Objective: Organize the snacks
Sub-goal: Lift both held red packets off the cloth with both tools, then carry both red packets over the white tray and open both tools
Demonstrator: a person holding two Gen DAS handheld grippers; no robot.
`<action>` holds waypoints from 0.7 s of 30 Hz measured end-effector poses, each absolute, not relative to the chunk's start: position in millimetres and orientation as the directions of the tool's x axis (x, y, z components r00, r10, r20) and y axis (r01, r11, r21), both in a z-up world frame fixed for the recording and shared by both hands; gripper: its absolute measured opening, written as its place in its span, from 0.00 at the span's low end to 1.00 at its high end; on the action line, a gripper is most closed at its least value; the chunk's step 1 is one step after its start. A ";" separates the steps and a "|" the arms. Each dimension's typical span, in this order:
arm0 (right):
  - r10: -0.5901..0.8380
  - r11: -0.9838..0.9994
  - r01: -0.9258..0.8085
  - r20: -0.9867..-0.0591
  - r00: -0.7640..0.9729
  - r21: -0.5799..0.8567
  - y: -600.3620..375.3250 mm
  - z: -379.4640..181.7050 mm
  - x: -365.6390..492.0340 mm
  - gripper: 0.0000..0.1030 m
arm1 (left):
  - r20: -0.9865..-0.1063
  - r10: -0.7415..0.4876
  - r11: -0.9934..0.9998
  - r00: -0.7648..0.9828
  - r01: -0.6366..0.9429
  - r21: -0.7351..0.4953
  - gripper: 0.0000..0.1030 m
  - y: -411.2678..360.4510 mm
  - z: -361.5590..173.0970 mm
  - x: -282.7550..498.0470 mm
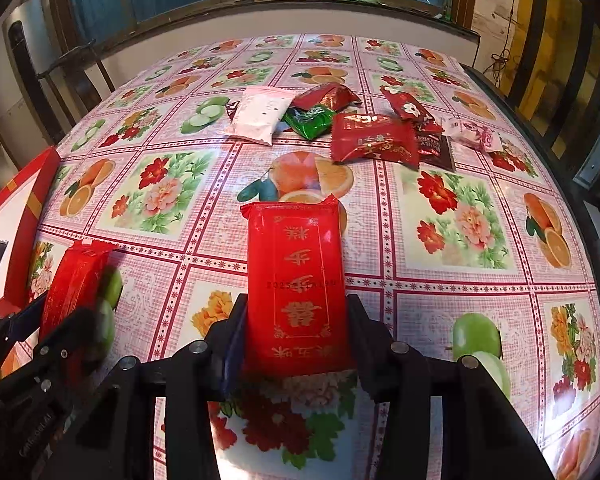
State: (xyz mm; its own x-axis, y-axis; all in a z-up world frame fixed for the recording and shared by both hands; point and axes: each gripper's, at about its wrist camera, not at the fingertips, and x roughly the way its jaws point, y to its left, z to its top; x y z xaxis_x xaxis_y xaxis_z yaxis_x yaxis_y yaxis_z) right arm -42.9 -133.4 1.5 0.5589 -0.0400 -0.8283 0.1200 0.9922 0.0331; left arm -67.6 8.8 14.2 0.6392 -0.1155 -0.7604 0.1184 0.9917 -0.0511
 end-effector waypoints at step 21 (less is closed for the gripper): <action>0.630 0.709 -0.095 -0.566 0.531 0.699 -122.5 16.6 -54.2 0.48 | -0.660 -0.020 0.999 0.751 0.035 0.009 0.48 61.1 56.1 -95.7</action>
